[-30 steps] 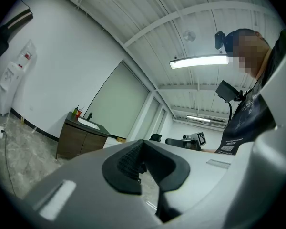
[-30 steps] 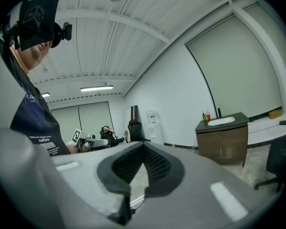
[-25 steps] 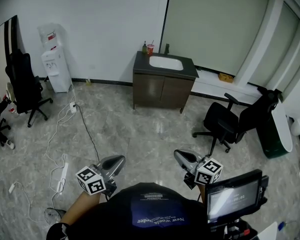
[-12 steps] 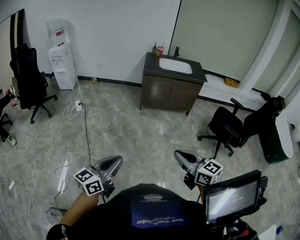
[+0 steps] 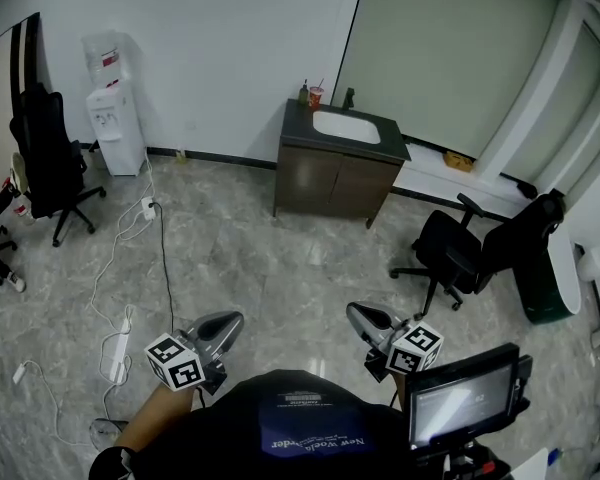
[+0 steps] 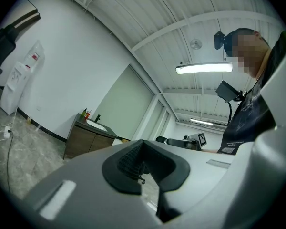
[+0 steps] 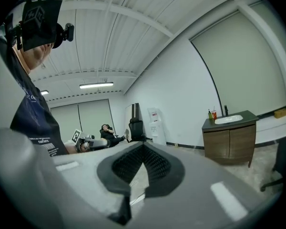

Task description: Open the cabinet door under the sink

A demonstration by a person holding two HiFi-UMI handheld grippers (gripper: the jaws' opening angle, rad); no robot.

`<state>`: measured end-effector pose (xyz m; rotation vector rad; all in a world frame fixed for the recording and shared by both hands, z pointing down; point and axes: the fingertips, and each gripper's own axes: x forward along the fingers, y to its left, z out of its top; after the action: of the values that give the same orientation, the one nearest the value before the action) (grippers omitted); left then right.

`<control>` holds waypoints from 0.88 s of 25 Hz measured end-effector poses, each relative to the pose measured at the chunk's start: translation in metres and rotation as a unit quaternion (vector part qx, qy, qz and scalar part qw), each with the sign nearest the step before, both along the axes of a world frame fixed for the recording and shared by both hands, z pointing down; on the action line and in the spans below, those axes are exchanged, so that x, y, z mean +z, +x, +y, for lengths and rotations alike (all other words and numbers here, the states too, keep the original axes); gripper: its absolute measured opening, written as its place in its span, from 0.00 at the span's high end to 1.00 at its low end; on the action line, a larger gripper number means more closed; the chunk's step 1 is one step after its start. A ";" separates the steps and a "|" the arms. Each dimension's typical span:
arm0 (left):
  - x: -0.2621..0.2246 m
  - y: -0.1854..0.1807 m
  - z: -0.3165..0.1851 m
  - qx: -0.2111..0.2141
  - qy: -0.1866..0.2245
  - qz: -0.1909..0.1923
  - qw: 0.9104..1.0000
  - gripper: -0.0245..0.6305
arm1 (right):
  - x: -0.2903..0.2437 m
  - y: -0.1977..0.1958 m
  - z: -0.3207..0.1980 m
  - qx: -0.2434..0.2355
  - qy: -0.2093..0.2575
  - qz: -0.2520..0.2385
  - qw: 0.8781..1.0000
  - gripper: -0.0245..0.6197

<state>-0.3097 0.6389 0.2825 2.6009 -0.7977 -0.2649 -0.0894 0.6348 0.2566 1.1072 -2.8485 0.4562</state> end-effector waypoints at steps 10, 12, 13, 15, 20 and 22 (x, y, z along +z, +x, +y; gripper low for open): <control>-0.009 0.096 -0.062 -0.008 -0.001 -0.014 1.000 0.96 | 0.006 0.089 -0.063 -0.019 -0.001 -0.015 1.000 0.96; -0.015 0.124 -0.074 -0.010 0.003 -0.019 1.000 0.96 | 0.000 0.115 -0.077 -0.026 0.006 -0.013 1.000 0.96; -0.018 0.136 -0.081 -0.012 0.004 -0.022 1.000 0.96 | -0.002 0.127 -0.084 -0.029 0.010 -0.012 0.999 0.96; -0.023 0.159 -0.096 -0.015 0.005 -0.018 1.000 0.96 | -0.006 0.149 -0.098 -0.031 0.016 -0.011 0.999 0.96; -0.021 0.214 -0.122 -0.008 0.007 -0.021 1.000 0.96 | -0.005 0.199 -0.123 -0.033 0.024 -0.015 0.999 0.96; -0.020 0.230 -0.134 -0.004 0.006 -0.023 1.000 0.96 | -0.003 0.214 -0.135 -0.032 0.024 -0.016 0.999 0.96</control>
<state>-0.0799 0.5048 0.2623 2.6231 -0.8252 -0.2136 0.1249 0.4996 0.2540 1.0227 -2.9268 0.4071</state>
